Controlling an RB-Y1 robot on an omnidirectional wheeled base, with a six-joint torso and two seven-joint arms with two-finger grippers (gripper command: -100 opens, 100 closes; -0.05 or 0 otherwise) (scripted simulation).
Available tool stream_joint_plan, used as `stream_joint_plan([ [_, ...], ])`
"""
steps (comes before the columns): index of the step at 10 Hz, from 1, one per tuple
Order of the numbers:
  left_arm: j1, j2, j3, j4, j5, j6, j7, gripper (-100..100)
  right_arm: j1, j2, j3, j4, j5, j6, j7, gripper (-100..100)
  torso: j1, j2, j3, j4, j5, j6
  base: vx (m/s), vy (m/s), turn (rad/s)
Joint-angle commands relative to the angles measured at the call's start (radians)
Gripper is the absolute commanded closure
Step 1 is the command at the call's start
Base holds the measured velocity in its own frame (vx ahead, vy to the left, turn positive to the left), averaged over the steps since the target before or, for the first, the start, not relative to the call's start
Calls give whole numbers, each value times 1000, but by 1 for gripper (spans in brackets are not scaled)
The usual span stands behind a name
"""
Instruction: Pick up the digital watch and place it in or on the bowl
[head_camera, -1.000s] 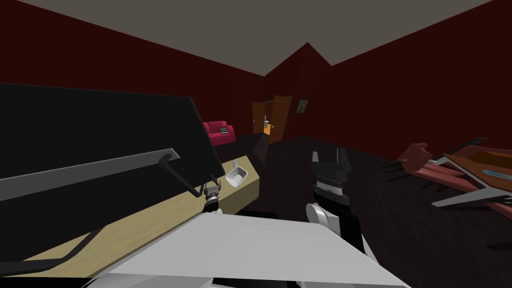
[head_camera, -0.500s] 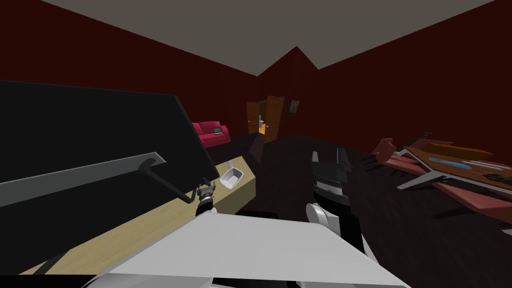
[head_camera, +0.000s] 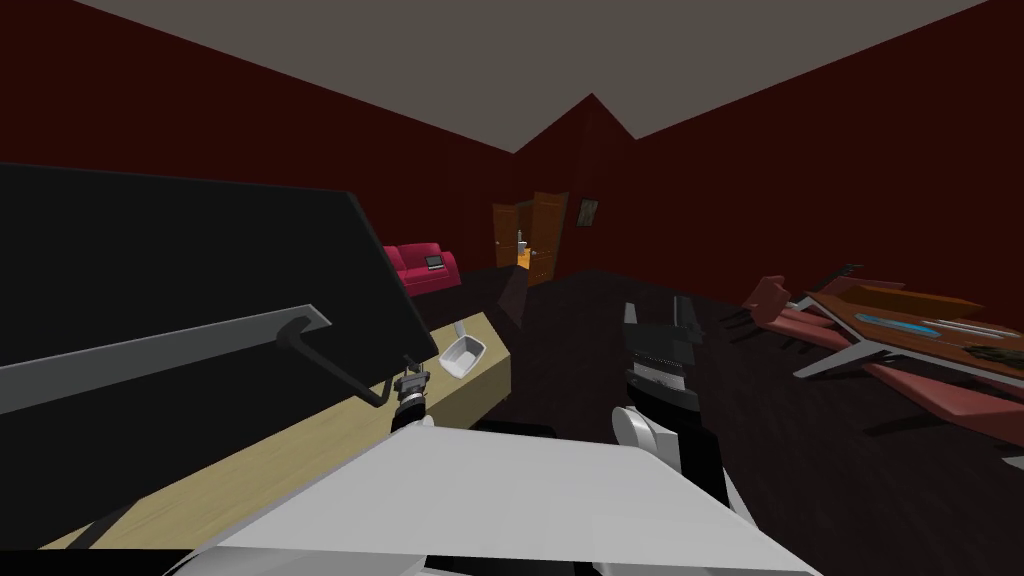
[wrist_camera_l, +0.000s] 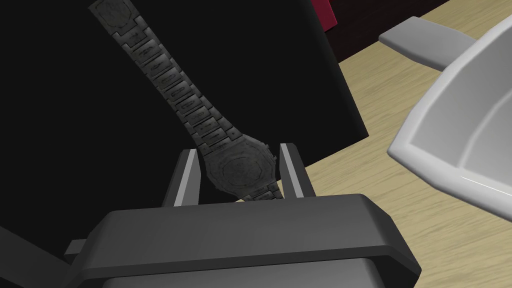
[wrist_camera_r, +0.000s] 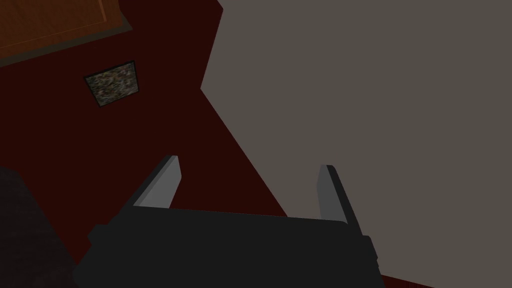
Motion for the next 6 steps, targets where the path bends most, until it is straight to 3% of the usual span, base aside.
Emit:
stream_joint_plan([
  [1,0,0,0,0,0,0,0,100,0,0,0,0,0,0,0,0,0,0,0,0,0,0,0,0,0],
  [2,0,0,0,0,0,0,0,0,0,0,0,0,0,0,0,0,0,0,0,0,0,0,0,0,0],
  [3,11,-24,-18,-25,-14,0,-17,100,0,0,0,0,0,0,0,0,0,0,0,0,0,0,8,33,265],
  [5,33,-68,-51,-68,-38,-5,-42,100,0,0,0,0,0,0,0,0,3,0,0,0,0,-1,8,54,264],
  [6,31,-53,-37,-68,-28,7,-37,100,0,0,0,0,0,0,0,0,3,0,0,0,1,-1,5,23,43],
])
